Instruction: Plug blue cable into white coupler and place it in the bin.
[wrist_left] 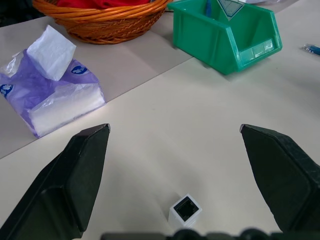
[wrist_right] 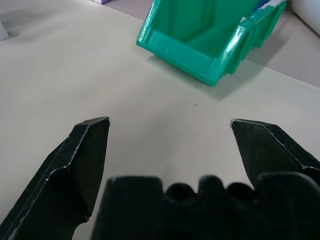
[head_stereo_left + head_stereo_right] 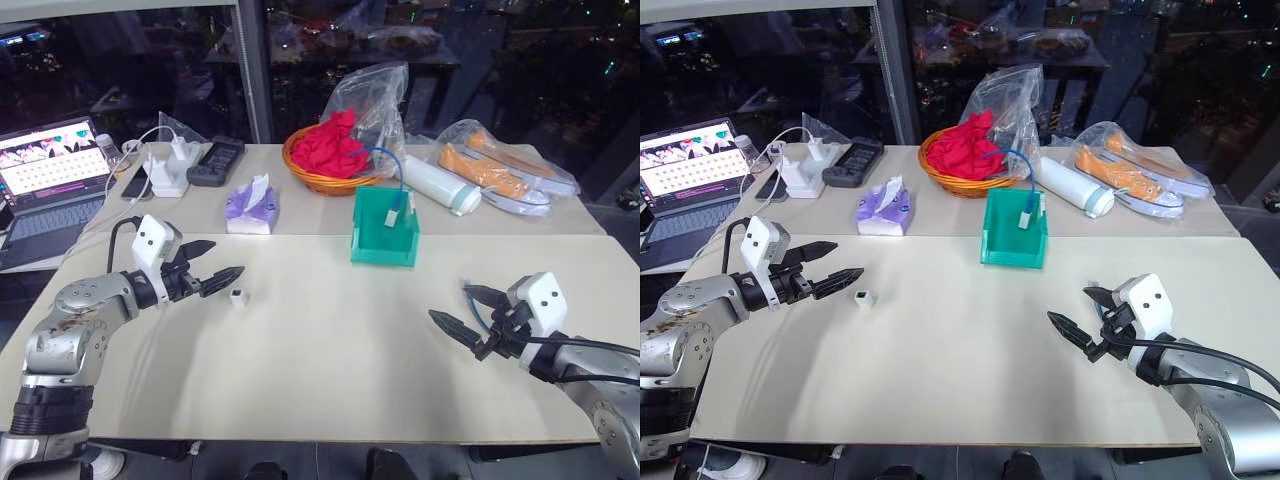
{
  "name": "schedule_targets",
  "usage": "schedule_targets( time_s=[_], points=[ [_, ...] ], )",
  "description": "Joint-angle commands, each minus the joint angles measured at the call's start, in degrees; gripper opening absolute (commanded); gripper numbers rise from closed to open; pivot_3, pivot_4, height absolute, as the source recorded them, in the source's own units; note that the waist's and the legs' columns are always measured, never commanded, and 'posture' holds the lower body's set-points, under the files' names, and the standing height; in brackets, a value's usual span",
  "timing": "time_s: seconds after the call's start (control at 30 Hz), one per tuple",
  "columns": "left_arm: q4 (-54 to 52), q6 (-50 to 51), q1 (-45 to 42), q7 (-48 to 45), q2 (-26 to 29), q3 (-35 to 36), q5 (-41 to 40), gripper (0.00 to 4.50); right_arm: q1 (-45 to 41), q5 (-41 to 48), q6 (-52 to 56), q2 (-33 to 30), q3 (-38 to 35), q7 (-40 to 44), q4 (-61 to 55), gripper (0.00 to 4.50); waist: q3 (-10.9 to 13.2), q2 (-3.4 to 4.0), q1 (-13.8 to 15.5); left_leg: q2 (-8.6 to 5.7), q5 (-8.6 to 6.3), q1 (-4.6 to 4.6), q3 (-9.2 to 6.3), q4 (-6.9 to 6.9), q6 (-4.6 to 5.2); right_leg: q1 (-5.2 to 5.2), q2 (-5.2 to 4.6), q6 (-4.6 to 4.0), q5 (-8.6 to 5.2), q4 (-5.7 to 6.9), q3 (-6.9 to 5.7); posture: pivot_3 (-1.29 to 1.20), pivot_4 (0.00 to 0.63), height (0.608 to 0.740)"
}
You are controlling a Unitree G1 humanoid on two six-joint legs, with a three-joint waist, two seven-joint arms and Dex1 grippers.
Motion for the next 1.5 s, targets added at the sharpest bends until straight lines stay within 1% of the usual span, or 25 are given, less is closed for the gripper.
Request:
schedule_targets(
  time_s=[0.03,0.1,0.17,0.27,0.33,0.4,0.47,0.63,0.77,0.83,0.87,0.9,1.0,1.07,1.1,1.13,1.2,1.23,1.27,1.3,1.37,1.4,1.5],
  points=[
    [-1.8,1.46,-2.67,-4.02,1.33,0.17,-3.08,4.5,-4.06,-0.1,3.89,-1.61,-1.37,-2.22,1.06,4.48,0.0,0.0,0.0,0.0,0.0,0.0,0.0,0.0,0.0,0.0,0.0,0.0,0.0,0.0,0.0,0.0,0.15,0.74],
    [-4.88,5.14,-4.3,-9.0,2.57,-0.84,-7.72,4.5,-10.23,-1.21,9.62,-3.67,0.0,-4.62,6.89,4.48,0.13,-0.1,-0.05,0.0,0.0,-0.03,0.0,0.07,-0.01,0.0,0.0,0.0,0.0,0.02,0.0,0.0,0.15,0.74],
    [-7.61,8.6,-4.72,-12.39,3.72,-0.89,-11.83,4.5,-17.87,-3.05,13.0,-2.81,3.19,-6.73,15.08,4.48,0.2,-0.22,-0.37,-0.01,0.05,-0.11,0.01,0.17,-0.09,-0.03,0.0,0.0,0.1,0.0,0.03,0.0,0.15,0.74],
    [-9.54,10.74,-4.55,-13.43,4.77,-1.16,-13.28,4.5,-23.72,-4.86,13.8,-1.44,6.42,-6.54,22.07,4.48,0.21,-0.24,-0.63,0.01,0.06,0.0,0.0,0.02,-0.07,-0.03,0.0,-0.07,0.06,0.0,0.03,0.0,0.15,0.74],
    [-11.39,12.05,-3.99,-12.71,5.33,-0.82,-13.92,4.5,-26.86,-8.27,12.79,-0.93,9.51,-6.69,28.68,4.48,0.22,-0.23,-0.77,0.04,0.05,0.07,-0.03,-0.17,0.03,-0.05,0.04,-0.12,-0.02,0.05,-0.01,0.0,0.15,0.74],
    [-13.09,13.1,-3.26,-12.23,5.89,-0.09,-14.61,4.5,-28.74,-11.18,11.94,-0.68,11.3,-7.65,34.0,4.48,0.23,-0.22,-1.13,0.02,0.07,-0.09,-0.02,-0.13,0.0,-0.09,0.03,-0.05,0.02,0.05,-0.01,0.0,0.15,0.74],
    [-14.61,14.13,-2.48,-11.79,6.39,0.87,-15.4,4.5,-29.88,-12.05,12.06,-0.15,11.16,-8.48,37.13,4.48,0.23,-0.22,-1.25,-0.03,0.15,-0.28,-0.01,0.02,-0.15,-0.15,-0.02,0.02,0.06,-0.02,-0.01,0.0,0.15,0.74],
    [-17.75,15.87,0.68,-10.57,8.01,3.74,-17.19,4.5,-30.9,-11.87,14.4,1.58,8.66,-10.26,38.98,4.48,0.24,-0.22,-1.54,-0.03,0.13,-0.29,0.0,0.01,-0.13,-0.18,-0.02,0.06,0.08,-0.09,-0.04,0.0,0.15,0.74],
    [-18.15,15.23,1.71,-10.2,8.01,3.73,-16.37,4.5,-29.9,-11.06,15.31,2.95,8.34,-9.27,39.01,3.41,0.24,-0.22,-1.45,-0.03,0.02,-0.25,-0.01,0.03,0.07,-0.14,-0.02,0.06,0.08,-0.02,-0.03,0.0,0.15,0.74],
    [-18.04,14.97,1.66,-10.34,8.14,3.54,-16.15,4.5,-29.55,-11.02,15.84,3.37,8.46,-8.81,38.52,2.69,0.24,-0.23,-1.47,-0.03,0.02,-0.23,-0.02,0.04,0.07,-0.13,-0.02,0.06,0.08,0.0,-0.04,0.0,0.15,0.74],
    [-17.97,14.9,1.61,-10.5,8.26,3.48,-16.12,4.5,-29.22,-10.98,16.23,3.31,8.56,-8.51,37.95,2.44,0.24,-0.23,-1.53,-0.03,0.02,-0.2,-0.02,0.04,0.07,-0.12,-0.02,0.05,0.08,0.02,-0.03,0.0,0.15,0.74],
    [-17.84,14.88,1.57,-10.71,8.41,3.47,-16.14,4.5,-28.84,-10.92,16.63,3.17,8.67,-8.16,37.24,2.03,0.24,-0.23,-1.56,-0.03,0.02,-0.16,-0.02,0.03,0.07,-0.09,-0.02,0.05,0.08,0.02,-0.03,0.0,0.15,0.74],
    [-17.37,14.85,1.39,-11.58,9.22,3.41,-16.01,4.5,-27.21,-10.77,17.68,1.72,9.55,-6.26,33.77,1.02,0.24,-0.23,-1.65,-0.03,0.02,-0.16,-0.02,0.01,0.07,-0.11,-0.01,0.05,0.08,0.02,-0.04,0.0,0.15,0.74],
    [-17.04,15.06,0.78,-12.13,9.62,3.22,-16.38,4.5,-26.58,-11.44,15.68,0.23,11.61,-3.32,31.19,0.28,0.24,-0.22,-1.66,-0.03,0.02,-0.16,-0.02,0.01,0.08,-0.12,-0.01,0.05,0.08,0.02,-0.03,0.0,0.15,0.74],
    [-16.9,15.24,0.22,-12.45,9.73,2.89,-16.64,4.5,-26.62,-12.31,13.52,-0.74,13.46,-1.21,30.06,0.15,0.24,-0.22,-1.67,-0.03,0.02,-0.15,-0.02,0.0,0.08,-0.11,-0.01,0.05,0.08,0.02,-0.03,0.0,0.15,0.74],
    [-17.03,15.47,-0.41,-12.91,9.82,2.24,-16.91,4.5,-27.1,-13.65,9.71,-1.74,16.17,1.85,28.69,0.15,0.24,-0.22,-1.7,-0.03,0.02,-0.16,-0.02,0.0,0.08,-0.11,-0.01,0.05,0.08,0.02,-0.03,0.0,0.15,0.74],
    [-17.51,15.54,-1.52,-14.29,10.07,0.47,-16.83,4.5,-28.44,-15.0,5.77,-3.33,21.41,7.89,26.24,0.15,0.24,-0.22,-1.81,-0.03,0.01,-0.16,-0.02,0.03,0.09,-0.12,-0.01,0.05,0.08,0.02,-0.02,0.0,0.15,0.74],
    [-17.79,14.96,-2.43,-15.4,10.45,-1.32,-15.79,4.5,-28.98,-16.22,3.72,-5.1,25.93,13.22,23.98,0.15,0.25,-0.22,-1.89,-0.03,0.02,-0.16,-0.02,0.03,0.09,-0.12,-0.01,0.05,0.08,0.02,-0.03,0.0,0.15,0.74],
    [-17.79,14.48,-3.16,-16.21,10.71,-2.59,-14.94,4.5,-29.4,-17.1,2.48,-6.28,28.98,16.86,22.68,0.15,0.26,-0.19,-1.87,-0.03,0.02,-0.14,-0.02,0.02,0.08,-0.12,-0.01,0.05,0.08,0.02,-0.02,0.0,0.15,0.74],
    [-18.41,14.53,-5.57,-17.42,10.41,-5.47,-14.37,4.5,-30.6,-18.69,-0.39,-6.69,33.46,21.47,21.22,0.15,0.27,-0.18,-1.81,-0.04,0.02,-0.14,-0.02,0.03,0.08,-0.13,-0.01,0.05,0.08,0.04,-0.02,0.0,0.15,0.74],
    [-18.64,14.37,-9.12,-19.09,9.83,-9.53,-13.29,4.5,-32.56,-20.72,-4.57,-6.49,38.37,26.64,20.68,0.15,0.28,-0.2,-1.77,-0.04,0.03,-0.15,-0.03,0.04,0.06,-0.11,-0.01,0.06,0.08,0.02,-0.03,0.0,0.15,0.74],
    [-18.62,13.19,-10.93,-20.69,9.94,-13.01,-10.97,4.5,-33.68,-21.49,-6.52,-5.59,40.46,28.68,20.96,0.15,0.28,-0.2,-1.73,-0.04,0.04,-0.16,-0.03,0.06,0.03,-0.1,-0.01,0.06,0.08,0.01,-0.03,0.0,0.15,0.74],
    [-17.68,10.13,-13.95,-24.15,10.62,-19.66,-5.46,4.5,-35.41,-23.25,-9.82,-4.19,43.54,32.17,22.23,0.15,0.29,-0.22,-1.5,-0.05,0.16,-0.2,-0.04,0.08,-0.18,-0.1,-0.01,0.07,0.08,-0.01,-0.04,0.0,0.15,0.74]
  ],
)
